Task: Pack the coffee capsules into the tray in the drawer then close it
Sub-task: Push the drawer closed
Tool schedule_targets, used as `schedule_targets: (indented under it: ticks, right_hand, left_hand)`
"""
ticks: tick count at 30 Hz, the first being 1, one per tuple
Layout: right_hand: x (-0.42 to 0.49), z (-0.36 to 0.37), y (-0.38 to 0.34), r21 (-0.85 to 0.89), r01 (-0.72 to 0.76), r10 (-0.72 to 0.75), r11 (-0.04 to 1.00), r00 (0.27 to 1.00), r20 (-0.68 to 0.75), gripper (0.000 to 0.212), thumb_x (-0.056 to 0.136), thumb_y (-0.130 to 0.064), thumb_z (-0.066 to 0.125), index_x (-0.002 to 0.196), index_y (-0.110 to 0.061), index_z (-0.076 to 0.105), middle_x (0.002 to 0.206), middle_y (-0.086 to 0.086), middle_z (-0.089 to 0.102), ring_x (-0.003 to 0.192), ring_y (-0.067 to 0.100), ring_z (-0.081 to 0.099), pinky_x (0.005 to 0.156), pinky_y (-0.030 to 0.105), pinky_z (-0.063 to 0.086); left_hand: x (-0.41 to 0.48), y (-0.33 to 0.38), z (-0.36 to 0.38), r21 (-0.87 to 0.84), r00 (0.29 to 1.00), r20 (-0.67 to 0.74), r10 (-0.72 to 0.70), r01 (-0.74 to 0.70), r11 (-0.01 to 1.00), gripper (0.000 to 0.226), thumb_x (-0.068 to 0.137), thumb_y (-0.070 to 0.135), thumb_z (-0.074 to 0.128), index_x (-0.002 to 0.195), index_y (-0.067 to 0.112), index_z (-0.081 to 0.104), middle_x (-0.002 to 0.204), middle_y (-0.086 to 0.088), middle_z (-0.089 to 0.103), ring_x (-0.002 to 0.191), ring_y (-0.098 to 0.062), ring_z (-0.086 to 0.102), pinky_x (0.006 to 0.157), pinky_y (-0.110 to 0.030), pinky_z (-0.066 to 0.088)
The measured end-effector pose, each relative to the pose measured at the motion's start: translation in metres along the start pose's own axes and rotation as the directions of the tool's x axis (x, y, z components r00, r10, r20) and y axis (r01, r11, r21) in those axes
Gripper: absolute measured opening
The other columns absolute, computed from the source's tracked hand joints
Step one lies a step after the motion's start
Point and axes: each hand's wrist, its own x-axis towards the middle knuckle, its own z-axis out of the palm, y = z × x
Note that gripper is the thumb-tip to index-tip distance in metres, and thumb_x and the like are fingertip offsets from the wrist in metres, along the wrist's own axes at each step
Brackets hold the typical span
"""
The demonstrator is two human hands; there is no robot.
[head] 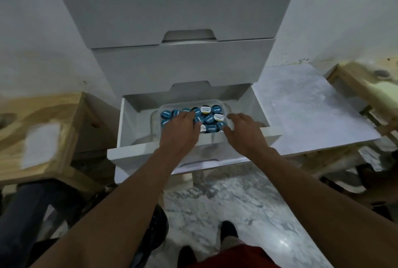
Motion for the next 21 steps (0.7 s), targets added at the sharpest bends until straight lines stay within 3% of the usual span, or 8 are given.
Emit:
schedule_targets:
  ticks: [2,5,9,15,18,21]
  right_hand:
    - [-0.015,0.006,0.0,0.003,0.054,-0.054,0.999,0.996,-0.069,0.031,0.088,-0.021,0.059,0.111,0.0,0.062,0.107,0.02,0.066,0.1,0.037,0.058,0.089,0.042,0.045]
    - [-0.035,0.017,0.003,0.001,0.121,-0.12,0.993,0.985,-0.12,0.034,0.084,-0.02,0.065,0.11,0.002,0.061,0.106,0.02,0.066,0.099,0.038,0.06,0.09,0.044,0.048]
    - [-0.055,0.027,0.007,-0.038,0.118,-0.12,0.992,0.991,-0.052,0.049,0.088,-0.027,0.061,0.129,-0.001,0.051,0.135,0.021,0.052,0.127,0.038,0.046,0.108,0.05,0.036]
    - [-0.081,0.027,0.014,-0.063,0.172,-0.164,0.983,0.98,0.108,0.067,0.096,-0.036,0.048,0.148,-0.006,0.02,0.159,0.014,0.014,0.147,0.031,0.01,0.118,0.046,0.012]
    - [-0.09,0.031,0.016,-0.087,0.183,-0.169,0.979,0.975,0.145,0.072,0.097,-0.039,0.043,0.151,-0.008,0.007,0.16,0.011,0.001,0.148,0.029,-0.001,0.119,0.046,0.005]
    - [-0.102,0.041,0.02,-0.118,0.206,-0.187,0.971,0.97,0.154,0.077,0.094,-0.037,0.049,0.15,-0.005,0.007,0.16,0.014,0.0,0.148,0.032,0.0,0.119,0.052,0.01]
  left_hand:
    - [-0.016,0.002,0.004,0.008,0.999,-0.015,0.048,-0.048,0.999,0.04,0.096,0.032,0.047,0.128,0.01,0.052,0.125,-0.012,0.059,0.112,-0.029,0.056,0.097,-0.04,0.041]
    - [-0.041,0.005,0.011,0.06,0.995,-0.012,0.1,-0.099,0.993,0.047,0.096,0.032,0.046,0.136,0.007,0.045,0.135,-0.012,0.054,0.124,-0.028,0.049,0.11,-0.04,0.03]
    - [-0.066,0.01,0.019,0.124,0.991,0.02,0.131,-0.132,0.983,0.052,0.096,0.033,0.044,0.141,0.007,0.037,0.143,-0.012,0.045,0.133,-0.025,0.039,0.117,-0.04,0.022]
    - [-0.097,0.021,0.031,0.173,0.999,0.049,-0.006,-0.002,0.985,0.066,0.097,0.04,0.04,0.15,0.009,0.015,0.158,-0.012,0.013,0.147,-0.024,0.009,0.119,-0.041,0.007]
    - [-0.113,0.02,0.039,0.206,0.994,0.049,-0.096,0.084,0.975,0.073,0.096,0.042,0.039,0.15,0.008,0.005,0.159,-0.012,0.0,0.147,-0.026,0.0,0.119,-0.046,0.009]
    - [-0.128,0.019,0.047,0.224,0.991,0.034,-0.127,0.116,0.968,0.079,0.092,0.039,0.046,0.15,0.005,0.004,0.159,-0.013,-0.001,0.147,-0.028,0.002,0.117,-0.05,0.017]
